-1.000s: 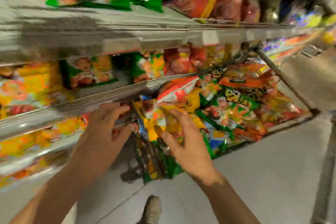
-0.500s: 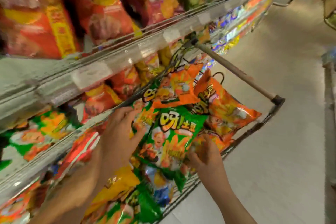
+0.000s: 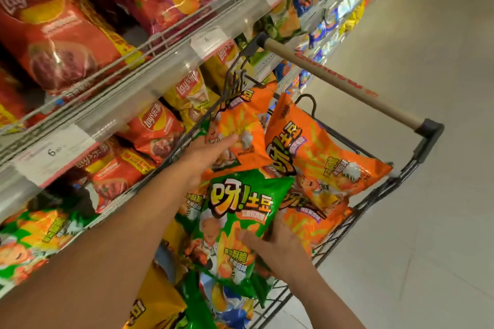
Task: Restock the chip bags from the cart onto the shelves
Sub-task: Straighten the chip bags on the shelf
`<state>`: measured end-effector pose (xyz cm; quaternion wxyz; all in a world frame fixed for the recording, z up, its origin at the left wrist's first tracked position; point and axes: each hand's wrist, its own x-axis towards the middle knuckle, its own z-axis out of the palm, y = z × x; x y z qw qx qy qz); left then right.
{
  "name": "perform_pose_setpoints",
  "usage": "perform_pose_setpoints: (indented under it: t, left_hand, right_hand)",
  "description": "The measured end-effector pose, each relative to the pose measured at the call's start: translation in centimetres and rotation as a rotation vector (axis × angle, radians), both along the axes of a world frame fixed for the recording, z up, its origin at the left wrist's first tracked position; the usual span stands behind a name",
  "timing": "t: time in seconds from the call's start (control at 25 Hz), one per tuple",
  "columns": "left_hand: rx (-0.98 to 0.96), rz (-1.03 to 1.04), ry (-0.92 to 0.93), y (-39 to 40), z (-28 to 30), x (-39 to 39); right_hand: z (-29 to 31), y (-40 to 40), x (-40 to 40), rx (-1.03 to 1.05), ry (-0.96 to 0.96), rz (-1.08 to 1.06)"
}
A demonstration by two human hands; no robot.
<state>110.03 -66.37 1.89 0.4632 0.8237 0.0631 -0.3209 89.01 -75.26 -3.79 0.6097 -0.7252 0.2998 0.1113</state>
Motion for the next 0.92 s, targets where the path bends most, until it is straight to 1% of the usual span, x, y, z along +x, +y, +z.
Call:
perform_pose_setpoints:
  t: [0.08, 0.12, 0.24, 0.32, 0.4, 0.48, 0.56, 0.64, 0.76, 0.92]
  left_hand:
    - [0.015, -0.083, 0.067, 0.3, 0.2, 0.0]
    - [0.008, -0.112, 0.064, 0.7, 0.4, -0.2]
    - [-0.082, -0.113, -0.076, 2.5, 1.0, -1.6]
    - [-0.099, -0.116, -0.195, 4.0, 1.9, -3.1]
    - [-0.119, -0.129, -0.277, 6.2, 2.8, -4.7]
    - [-0.097, -0.146, -0.345, 9.0, 3.7, -6.5]
    - [-0.042, -0.147, -0.407, 12.2, 4.5, -8.5]
    - [0.012, -0.154, -0.458, 15.5, 5.7, -10.6]
    - [0.031, -0.110, -0.525, 20.2, 7.7, -13.4]
    - [0.006, -0.047, -0.588, 25.9, 10.1, -17.9]
  right_hand:
    - [-0.4, 0.1, 0.4, -0.008, -0.003, -0.049]
    - [-0.7, 0.1, 0.4, -0.013, -0.009, -0.079]
    - [-1.0, 0.1, 0.2, 0.022, -0.020, -0.143]
    - [-1.0, -0.1, 0.2, 0.105, -0.026, -0.197]
    - [-0.8, -0.3, 0.0, 0.218, -0.044, -0.224]
    - [-0.5, -0.5, -0.4, 0.335, -0.064, -0.240]
    - [0.0, -0.5, -1.0, 0.386, -0.087, -0.245]
    - [1.0, -0.1, -1.7, 0.347, -0.103, -0.240]
    - [2.7, 0.7, -2.9, 0.230, -0.154, -0.249]
    - [5.8, 2.6, -4.9, 0.088, -0.288, -0.338]
